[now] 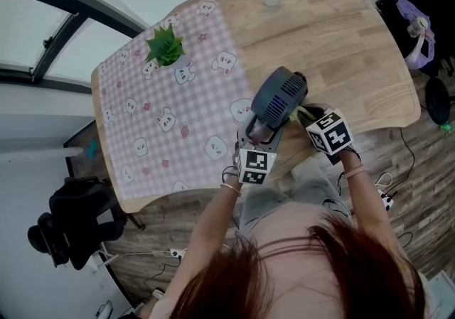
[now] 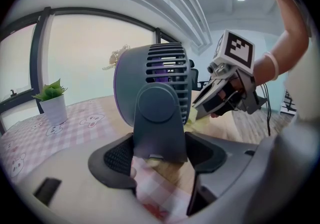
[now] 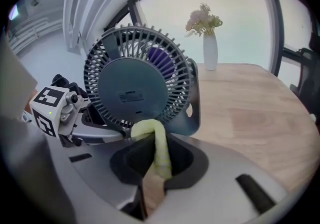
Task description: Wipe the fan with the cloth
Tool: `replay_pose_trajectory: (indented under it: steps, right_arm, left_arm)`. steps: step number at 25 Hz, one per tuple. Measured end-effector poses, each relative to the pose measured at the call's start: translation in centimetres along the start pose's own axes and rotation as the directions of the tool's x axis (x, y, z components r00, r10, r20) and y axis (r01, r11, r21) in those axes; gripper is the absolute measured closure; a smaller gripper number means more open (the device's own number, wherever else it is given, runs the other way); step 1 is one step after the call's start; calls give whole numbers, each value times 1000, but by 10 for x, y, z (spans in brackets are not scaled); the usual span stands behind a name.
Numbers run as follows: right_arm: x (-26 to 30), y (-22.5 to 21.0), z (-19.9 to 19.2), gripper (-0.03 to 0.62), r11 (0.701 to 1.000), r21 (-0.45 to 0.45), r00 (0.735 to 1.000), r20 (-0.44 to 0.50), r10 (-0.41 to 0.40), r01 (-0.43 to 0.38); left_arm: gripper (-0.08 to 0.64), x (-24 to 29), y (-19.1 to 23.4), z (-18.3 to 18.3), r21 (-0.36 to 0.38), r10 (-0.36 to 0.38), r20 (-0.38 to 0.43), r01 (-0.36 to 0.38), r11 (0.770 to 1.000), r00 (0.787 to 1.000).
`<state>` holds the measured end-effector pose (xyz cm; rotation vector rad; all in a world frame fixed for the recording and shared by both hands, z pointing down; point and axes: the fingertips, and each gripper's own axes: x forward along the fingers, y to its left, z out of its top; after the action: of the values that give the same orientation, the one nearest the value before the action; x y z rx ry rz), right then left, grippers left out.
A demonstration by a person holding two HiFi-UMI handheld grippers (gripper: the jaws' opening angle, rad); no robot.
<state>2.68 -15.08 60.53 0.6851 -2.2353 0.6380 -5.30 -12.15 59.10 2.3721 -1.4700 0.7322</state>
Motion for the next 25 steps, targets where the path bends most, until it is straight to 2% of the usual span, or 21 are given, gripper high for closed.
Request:
replay_pose_trajectory:
  steps: [5, 8, 11, 17, 21, 25]
  right_arm:
    - [-2, -16, 2, 545, 996, 89, 999, 16, -32, 31]
    - [-2, -22, 3, 545, 993, 111, 999, 24, -37, 35]
    - [-3, -27, 4, 545, 992, 125, 999, 29, -38, 34]
    - [-4, -45, 10, 545, 977, 210, 997, 60, -41, 27]
    - [-2, -50, 15, 545, 975, 220, 997, 72, -40, 23]
    - [-6, -58, 22, 545, 962, 274, 992, 116, -44, 11]
  left_arm:
    - [249, 0, 0, 0, -3, 9, -7, -9, 1000, 1000]
    - [249, 1, 0, -1, -3, 9, -12, -10, 1000, 1000]
    - [249, 0, 0, -1, -5, 13, -16, -14, 1000, 1000]
    - [249, 1, -1, -1, -12, 25, -30, -25, 1000, 999]
    - [249, 2, -1, -2, -14, 32, -39, -33, 999, 999]
    - [249, 0, -3, -4, -19, 49, -45, -50, 999, 998]
